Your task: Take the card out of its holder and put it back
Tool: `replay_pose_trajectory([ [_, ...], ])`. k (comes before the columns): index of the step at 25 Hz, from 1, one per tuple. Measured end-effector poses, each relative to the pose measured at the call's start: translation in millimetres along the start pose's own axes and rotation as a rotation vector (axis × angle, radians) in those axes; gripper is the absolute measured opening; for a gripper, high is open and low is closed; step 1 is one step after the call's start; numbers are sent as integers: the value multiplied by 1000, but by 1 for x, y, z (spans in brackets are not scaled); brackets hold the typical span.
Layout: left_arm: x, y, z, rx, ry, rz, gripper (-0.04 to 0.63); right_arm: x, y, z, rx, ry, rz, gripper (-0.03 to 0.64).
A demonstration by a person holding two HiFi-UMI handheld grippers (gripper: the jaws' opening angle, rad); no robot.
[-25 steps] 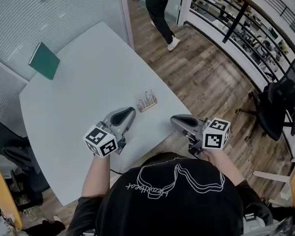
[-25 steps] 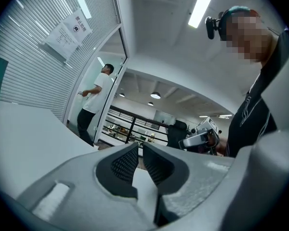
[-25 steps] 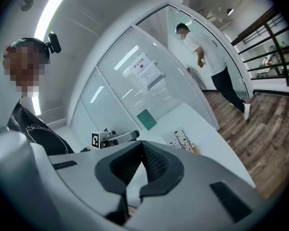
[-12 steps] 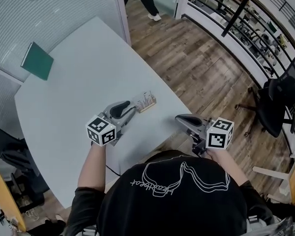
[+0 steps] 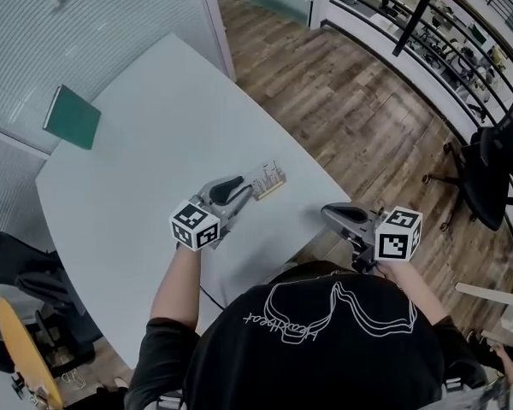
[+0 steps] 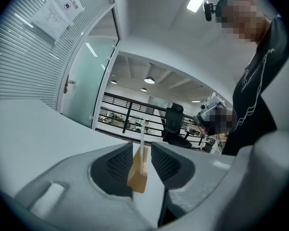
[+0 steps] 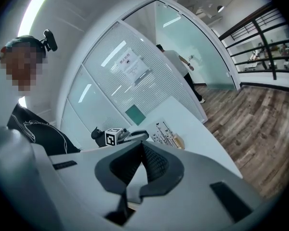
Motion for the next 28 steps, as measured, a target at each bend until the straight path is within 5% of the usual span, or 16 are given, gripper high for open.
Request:
replay_pose_trajectory([
  [14, 21, -13, -4, -7, -61, 1, 53, -13, -15, 18, 67, -42, 26, 9],
  [28, 22, -10, 1, 73, -62, -7, 25, -26, -22, 30, 120, -76, 39, 9],
])
Point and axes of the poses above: the fingertips, and each gripper's own axes: x forward along the fingers, z to its right, y out of its top, the point moved 7 cm from there along -x, backward along the fingers, and after that the axes turned 14 degrees about x, right-handed, at the moved point
